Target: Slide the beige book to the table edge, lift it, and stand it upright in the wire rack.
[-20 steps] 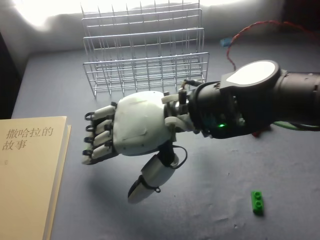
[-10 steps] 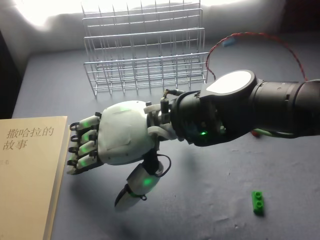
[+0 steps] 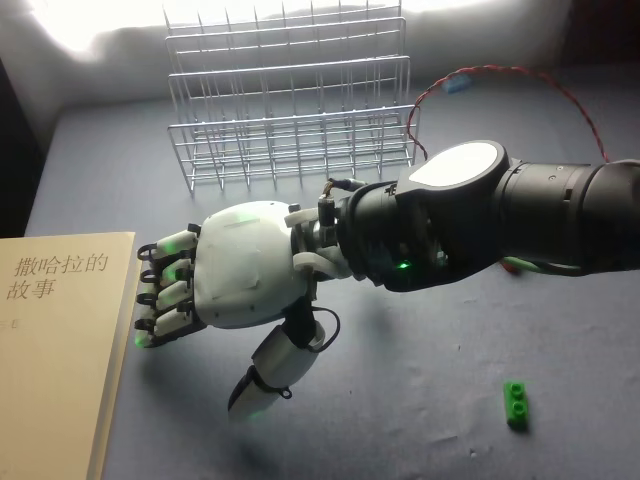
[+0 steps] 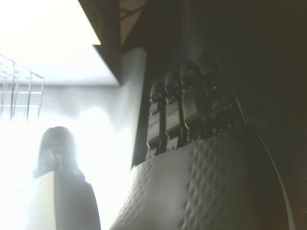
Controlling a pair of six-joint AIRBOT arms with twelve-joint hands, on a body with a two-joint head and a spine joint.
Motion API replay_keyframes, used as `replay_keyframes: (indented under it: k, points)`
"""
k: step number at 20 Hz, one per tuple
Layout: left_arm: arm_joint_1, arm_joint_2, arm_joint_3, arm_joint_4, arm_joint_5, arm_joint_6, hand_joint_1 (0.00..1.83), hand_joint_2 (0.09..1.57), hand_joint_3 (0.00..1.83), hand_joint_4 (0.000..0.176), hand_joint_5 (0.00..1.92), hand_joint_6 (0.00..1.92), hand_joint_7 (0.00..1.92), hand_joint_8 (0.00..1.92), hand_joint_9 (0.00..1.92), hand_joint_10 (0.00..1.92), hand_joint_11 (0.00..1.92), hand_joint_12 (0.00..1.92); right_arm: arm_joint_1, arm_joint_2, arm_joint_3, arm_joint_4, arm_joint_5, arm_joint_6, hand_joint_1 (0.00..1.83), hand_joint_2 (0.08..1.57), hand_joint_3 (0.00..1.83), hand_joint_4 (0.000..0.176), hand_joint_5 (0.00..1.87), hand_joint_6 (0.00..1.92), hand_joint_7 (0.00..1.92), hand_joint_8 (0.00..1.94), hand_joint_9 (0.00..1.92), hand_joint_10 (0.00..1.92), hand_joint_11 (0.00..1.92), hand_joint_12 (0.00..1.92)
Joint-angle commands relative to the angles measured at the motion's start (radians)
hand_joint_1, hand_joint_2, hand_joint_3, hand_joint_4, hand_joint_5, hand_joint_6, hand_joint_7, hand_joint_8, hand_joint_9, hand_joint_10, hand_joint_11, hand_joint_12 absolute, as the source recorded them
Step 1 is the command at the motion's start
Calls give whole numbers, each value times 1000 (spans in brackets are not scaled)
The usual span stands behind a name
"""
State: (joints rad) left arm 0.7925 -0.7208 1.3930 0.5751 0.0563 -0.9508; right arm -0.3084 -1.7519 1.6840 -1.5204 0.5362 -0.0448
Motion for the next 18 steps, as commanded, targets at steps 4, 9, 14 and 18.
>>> replay_keyframes:
  k: [4,9,14,18]
  points:
    - [0,3,15,1,-14,-8,627,984,0,0,286,7,269,5,253,4,0,683,3,-12,9,63,38,-14,116,1059,4,0,264,2,279,2,281,1,0,829]
    - [0,0,13,2,-14,-8,645,1007,1,0,252,1,257,0,254,2,0,695,4,-23,11,71,31,-19,113,1057,3,0,293,9,312,9,295,4,0,827]
    - [1,-1,10,2,-14,-8,608,1016,3,0,222,0,217,0,219,1,0,660,5,-39,17,88,22,-28,138,1055,1,0,302,6,309,5,294,6,0,843]
    - [0,-1,10,2,-16,-8,607,1025,4,0,234,4,220,1,216,0,0,638,4,-47,16,98,16,-34,132,1060,0,0,310,7,305,5,290,7,0,838]
